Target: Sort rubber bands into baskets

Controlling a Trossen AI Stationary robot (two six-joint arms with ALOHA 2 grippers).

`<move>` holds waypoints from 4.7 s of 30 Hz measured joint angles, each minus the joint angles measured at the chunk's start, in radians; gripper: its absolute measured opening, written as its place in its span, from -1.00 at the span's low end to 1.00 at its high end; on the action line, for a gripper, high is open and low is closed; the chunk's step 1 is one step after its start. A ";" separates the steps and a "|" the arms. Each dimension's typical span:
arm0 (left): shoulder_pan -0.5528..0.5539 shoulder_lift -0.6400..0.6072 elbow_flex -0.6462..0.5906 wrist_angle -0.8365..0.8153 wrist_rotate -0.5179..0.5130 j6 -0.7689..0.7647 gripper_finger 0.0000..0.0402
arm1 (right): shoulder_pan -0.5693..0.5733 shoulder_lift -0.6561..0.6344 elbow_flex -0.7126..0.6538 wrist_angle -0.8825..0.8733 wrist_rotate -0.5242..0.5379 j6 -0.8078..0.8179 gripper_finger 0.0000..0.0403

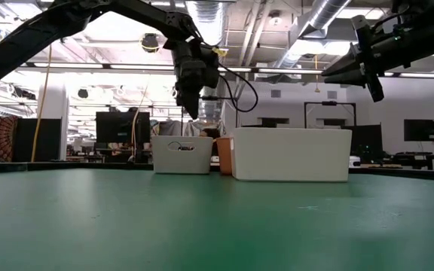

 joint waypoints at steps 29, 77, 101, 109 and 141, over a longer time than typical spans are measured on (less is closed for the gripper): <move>-0.225 -0.398 -0.150 0.309 -0.417 -0.254 -0.74 | 0.000 0.000 0.000 0.003 0.000 0.019 -0.52; 0.012 -0.304 -0.973 1.317 -0.185 -0.043 -0.06 | 0.002 0.015 0.001 0.000 0.000 0.049 -0.52; 0.046 -0.205 -0.973 1.414 -0.158 0.025 -0.07 | 0.000 0.015 0.001 0.000 0.026 0.055 -0.52; 0.033 -0.186 -0.973 1.427 -0.183 0.029 -0.26 | 0.000 0.016 0.001 -0.001 0.027 0.071 -0.52; -0.007 -0.516 -0.973 1.302 -0.085 -0.403 -1.00 | 0.001 0.016 0.000 0.001 0.018 0.068 -0.52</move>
